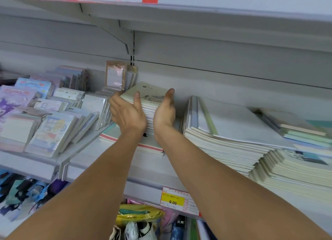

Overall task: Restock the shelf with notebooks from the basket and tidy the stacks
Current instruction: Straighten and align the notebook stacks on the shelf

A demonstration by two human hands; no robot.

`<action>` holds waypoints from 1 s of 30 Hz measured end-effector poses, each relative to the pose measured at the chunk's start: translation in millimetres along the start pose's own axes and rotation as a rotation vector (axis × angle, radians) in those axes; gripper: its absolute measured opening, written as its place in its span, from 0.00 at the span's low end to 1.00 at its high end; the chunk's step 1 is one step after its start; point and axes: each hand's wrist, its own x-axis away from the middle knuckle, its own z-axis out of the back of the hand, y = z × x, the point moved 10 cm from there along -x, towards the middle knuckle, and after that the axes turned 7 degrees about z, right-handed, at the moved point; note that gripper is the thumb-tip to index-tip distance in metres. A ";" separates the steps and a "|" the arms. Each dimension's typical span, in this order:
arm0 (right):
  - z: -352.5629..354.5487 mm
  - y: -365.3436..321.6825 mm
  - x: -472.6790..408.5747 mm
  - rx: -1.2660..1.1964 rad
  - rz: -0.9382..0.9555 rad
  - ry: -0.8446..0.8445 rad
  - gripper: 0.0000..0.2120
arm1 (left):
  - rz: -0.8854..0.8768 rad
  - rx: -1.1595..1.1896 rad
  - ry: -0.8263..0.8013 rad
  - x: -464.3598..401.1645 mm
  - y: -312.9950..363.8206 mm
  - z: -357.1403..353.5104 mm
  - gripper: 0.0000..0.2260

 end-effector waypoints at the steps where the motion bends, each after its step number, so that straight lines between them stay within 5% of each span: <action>1: 2.7 -1.2 -0.9 0.061 0.025 0.027 0.37 | -0.003 -0.005 0.001 0.3 0.0 1.0 0.25; 10: 7.9 -11.2 -1.3 0.191 0.039 0.028 0.20 | 0.020 0.092 -0.198 -7.2 2.4 12.1 0.20; 13: 12.0 -21.1 -1.5 0.202 0.025 -0.035 0.25 | 0.070 0.166 -0.307 -11.4 -0.3 23.7 0.19; 19: -21.5 -42.2 28.4 1.087 0.514 -0.614 0.30 | -0.424 -0.424 -0.566 11.1 29.3 21.9 0.29; 23: -18.8 -60.9 30.6 1.019 0.525 -0.534 0.21 | -0.428 -0.527 -0.564 9.8 36.1 24.1 0.30; 26: -15.9 -60.1 29.7 0.919 0.363 -0.517 0.26 | -0.314 -0.419 -0.516 7.4 31.1 28.9 0.34; 28: -1.2 -55.1 28.8 0.640 0.135 -0.430 0.31 | 0.019 -0.236 -0.476 -2.3 2.0 39.9 0.37; 30: 11.0 -36.1 41.9 0.329 -0.221 -0.397 0.20 | 0.226 -0.211 -0.450 -3.4 -28.4 44.8 0.23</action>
